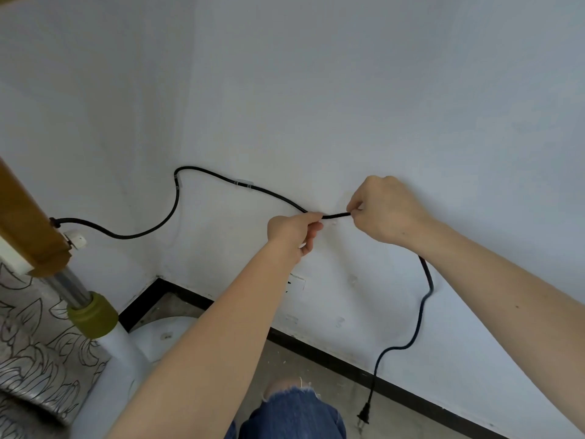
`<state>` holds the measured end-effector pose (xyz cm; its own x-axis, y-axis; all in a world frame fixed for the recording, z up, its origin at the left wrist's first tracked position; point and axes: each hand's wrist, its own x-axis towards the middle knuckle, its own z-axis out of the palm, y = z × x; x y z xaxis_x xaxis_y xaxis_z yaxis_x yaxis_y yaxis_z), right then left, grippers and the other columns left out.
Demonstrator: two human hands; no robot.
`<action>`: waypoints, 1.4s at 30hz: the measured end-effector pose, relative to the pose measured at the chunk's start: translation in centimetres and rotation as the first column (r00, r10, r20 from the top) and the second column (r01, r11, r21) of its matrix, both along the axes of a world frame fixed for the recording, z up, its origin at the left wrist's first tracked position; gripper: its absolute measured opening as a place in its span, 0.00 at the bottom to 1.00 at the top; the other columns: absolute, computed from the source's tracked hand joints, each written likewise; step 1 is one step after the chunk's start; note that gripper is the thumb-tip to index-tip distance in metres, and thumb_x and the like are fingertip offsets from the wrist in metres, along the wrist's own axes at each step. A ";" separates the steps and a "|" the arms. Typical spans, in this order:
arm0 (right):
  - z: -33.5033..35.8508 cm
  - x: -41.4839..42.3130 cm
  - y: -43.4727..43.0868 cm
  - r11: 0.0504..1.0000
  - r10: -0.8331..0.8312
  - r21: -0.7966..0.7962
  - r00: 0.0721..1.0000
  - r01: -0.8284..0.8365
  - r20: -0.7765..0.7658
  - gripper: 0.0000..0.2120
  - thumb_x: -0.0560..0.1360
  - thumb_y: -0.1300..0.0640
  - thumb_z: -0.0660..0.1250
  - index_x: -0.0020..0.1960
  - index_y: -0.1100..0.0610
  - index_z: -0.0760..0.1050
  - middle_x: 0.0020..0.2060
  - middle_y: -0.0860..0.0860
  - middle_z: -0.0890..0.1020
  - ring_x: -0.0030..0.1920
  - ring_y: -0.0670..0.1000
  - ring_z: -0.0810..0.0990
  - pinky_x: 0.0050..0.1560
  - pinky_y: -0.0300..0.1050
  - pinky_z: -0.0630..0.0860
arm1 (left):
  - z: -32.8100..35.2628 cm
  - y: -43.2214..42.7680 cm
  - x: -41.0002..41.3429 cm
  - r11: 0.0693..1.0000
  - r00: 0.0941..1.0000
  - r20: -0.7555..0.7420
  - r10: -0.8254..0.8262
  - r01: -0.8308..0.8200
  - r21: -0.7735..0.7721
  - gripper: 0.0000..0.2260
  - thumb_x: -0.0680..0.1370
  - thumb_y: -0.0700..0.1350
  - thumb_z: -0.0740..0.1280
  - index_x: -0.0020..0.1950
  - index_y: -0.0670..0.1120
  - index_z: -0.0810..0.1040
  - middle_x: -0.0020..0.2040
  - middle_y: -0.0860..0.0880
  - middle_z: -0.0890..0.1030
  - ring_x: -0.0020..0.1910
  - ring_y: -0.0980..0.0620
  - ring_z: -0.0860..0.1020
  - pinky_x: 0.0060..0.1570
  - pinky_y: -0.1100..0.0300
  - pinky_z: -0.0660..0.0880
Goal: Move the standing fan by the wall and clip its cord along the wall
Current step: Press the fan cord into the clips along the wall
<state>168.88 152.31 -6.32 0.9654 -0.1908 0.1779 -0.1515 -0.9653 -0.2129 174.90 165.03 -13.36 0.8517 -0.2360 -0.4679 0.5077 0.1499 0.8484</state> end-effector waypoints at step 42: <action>-12.9 -3.2 -5.3 0.848 -0.055 0.468 0.836 -0.250 0.546 0.13 0.76 0.61 0.65 0.53 0.45 0.82 0.41 0.32 0.83 0.34 0.36 0.79 0.36 0.26 0.72 | -7.2 -3.8 -0.2 0.917 0.553 0.832 -0.051 -0.303 0.258 0.18 0.77 0.60 0.62 0.42 0.45 0.77 0.34 0.54 0.79 0.33 0.53 0.78 0.36 0.58 0.74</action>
